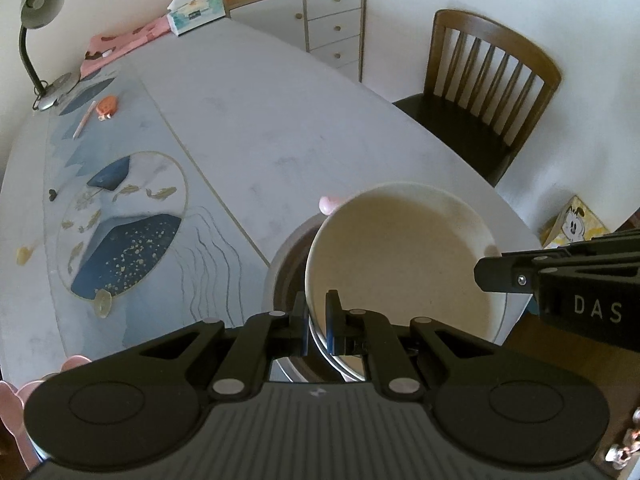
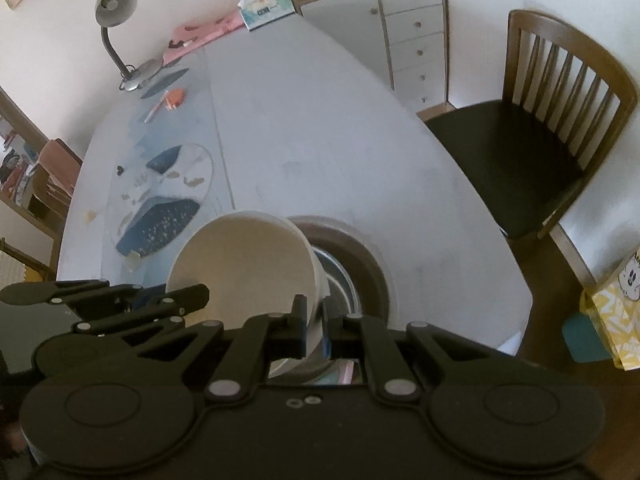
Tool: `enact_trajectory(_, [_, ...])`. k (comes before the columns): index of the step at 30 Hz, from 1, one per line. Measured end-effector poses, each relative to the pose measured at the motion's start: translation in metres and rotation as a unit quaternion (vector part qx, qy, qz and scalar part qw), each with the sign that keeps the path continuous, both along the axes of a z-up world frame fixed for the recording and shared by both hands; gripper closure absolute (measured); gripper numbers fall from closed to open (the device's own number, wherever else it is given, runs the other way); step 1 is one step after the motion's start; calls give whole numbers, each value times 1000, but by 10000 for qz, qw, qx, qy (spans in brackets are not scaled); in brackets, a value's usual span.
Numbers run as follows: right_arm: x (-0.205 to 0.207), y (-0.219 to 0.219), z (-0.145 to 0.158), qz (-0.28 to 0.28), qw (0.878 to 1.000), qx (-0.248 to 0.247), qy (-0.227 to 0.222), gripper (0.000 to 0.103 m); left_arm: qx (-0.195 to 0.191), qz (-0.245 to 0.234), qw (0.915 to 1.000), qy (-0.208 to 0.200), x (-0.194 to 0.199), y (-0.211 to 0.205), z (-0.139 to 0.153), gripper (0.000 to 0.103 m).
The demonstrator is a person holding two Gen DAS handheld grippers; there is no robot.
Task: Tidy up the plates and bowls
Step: 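Lower the cream bowl into the saucepan and open both tools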
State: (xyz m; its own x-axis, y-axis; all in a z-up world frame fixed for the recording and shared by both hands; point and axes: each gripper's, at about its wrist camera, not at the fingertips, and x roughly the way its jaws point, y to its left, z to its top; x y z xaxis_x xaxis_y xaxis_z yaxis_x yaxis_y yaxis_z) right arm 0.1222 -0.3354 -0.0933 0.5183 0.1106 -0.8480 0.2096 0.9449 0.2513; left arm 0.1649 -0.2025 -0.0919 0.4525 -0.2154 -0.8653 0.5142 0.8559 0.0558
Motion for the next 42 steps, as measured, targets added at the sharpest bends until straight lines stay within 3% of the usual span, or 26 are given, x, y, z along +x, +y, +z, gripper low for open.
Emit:
enact_trajectory(12, [-2, 4, -23, 28, 9998, -152, 111, 95, 116, -250, 9993, -267, -6, -5, -24, 96])
enact_trajectory(25, [5, 6, -36, 3, 9997, -125, 212, 94, 122, -193, 9996, -153, 2, -4, -34, 96])
enact_trajectory(36, [6, 2, -37, 36, 9998, 15, 216, 83, -248, -196, 9995, 24, 9, 7, -28, 96])
enact_trajectory(42, [2, -6, -22, 179, 9998, 37, 53, 71, -562, -106, 9983, 150, 11, 23, -16, 91])
